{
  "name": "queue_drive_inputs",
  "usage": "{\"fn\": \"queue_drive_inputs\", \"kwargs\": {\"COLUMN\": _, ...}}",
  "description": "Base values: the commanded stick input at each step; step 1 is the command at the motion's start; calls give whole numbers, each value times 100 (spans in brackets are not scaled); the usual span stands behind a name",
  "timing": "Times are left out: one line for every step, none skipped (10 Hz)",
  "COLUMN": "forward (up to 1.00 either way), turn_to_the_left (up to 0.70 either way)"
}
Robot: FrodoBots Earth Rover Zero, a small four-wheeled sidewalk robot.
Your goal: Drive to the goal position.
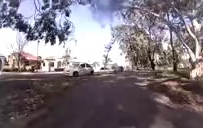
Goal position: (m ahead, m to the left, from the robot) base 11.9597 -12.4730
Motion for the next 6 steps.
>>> {"fn": "queue_drive_inputs", "kwargs": {"forward": 100, "turn_to_the_left": -27}}
{"fn": "queue_drive_inputs", "kwargs": {"forward": 100, "turn_to_the_left": -14}}
{"fn": "queue_drive_inputs", "kwargs": {"forward": 100, "turn_to_the_left": -2}}
{"fn": "queue_drive_inputs", "kwargs": {"forward": 100, "turn_to_the_left": 0}}
{"fn": "queue_drive_inputs", "kwargs": {"forward": 100, "turn_to_the_left": 0}}
{"fn": "queue_drive_inputs", "kwargs": {"forward": 100, "turn_to_the_left": 0}}
